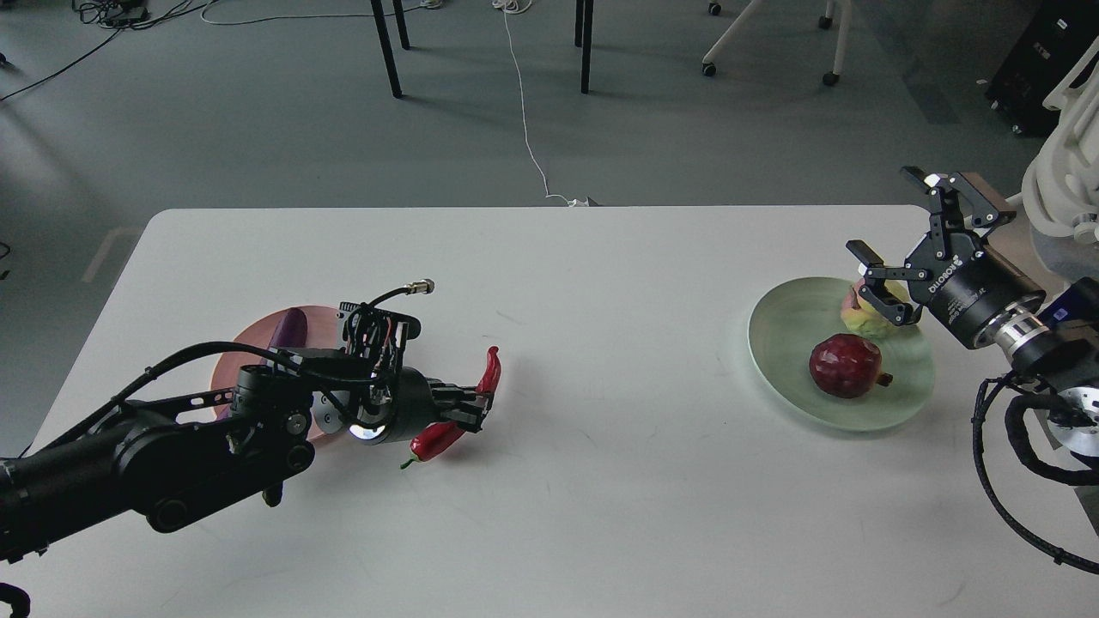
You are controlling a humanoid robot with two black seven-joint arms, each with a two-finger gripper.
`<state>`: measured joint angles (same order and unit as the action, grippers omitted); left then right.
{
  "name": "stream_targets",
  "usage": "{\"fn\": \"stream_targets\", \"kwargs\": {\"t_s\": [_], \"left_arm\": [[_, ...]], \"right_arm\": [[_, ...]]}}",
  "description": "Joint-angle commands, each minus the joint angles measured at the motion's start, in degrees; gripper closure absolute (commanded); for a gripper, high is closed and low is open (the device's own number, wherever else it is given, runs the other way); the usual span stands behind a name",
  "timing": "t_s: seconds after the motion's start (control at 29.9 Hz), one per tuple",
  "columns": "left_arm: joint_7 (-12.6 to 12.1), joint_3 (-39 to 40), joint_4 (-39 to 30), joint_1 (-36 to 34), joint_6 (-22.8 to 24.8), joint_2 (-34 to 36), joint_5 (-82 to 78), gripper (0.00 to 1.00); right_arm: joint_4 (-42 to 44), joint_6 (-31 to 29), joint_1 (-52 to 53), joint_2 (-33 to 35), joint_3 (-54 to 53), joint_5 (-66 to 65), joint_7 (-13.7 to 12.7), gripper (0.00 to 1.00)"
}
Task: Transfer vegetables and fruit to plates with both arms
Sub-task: 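Grasp the red chili pepper with the left gripper, then place the chili pepper onto the pink plate and release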
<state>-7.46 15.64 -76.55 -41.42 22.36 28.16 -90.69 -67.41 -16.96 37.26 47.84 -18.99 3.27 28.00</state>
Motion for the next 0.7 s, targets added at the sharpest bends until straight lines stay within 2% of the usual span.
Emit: {"fn": "stream_targets", "kwargs": {"t_s": [0.0, 0.07, 0.23, 0.67], "left_arm": [[-0.18, 1.93, -0.1, -1.65, 0.05, 0.92, 2.26, 0.89], [-0.53, 3.08, -0.18, -1.74, 0.05, 2.76, 5.07, 0.89], [-4.75, 5.89, -0.1, -1.65, -0.03, 7.6, 15.44, 0.88], [-4.4, 5.72, -0.1, 1.52, -0.39, 17.01, 20.2, 0.86]], "right_arm": [[0.0, 0.0, 0.0, -0.03, 0.0, 0.07, 0.0, 0.02], [0.0, 0.0, 0.0, 0.06, 0.0, -0.01, 0.0, 0.02], [0.0, 0.0, -0.08, -0.03, 0.0, 0.07, 0.0, 0.02], [-0.09, 0.0, -0.26, -0.29, 0.0, -0.01, 0.0, 0.02]]}}
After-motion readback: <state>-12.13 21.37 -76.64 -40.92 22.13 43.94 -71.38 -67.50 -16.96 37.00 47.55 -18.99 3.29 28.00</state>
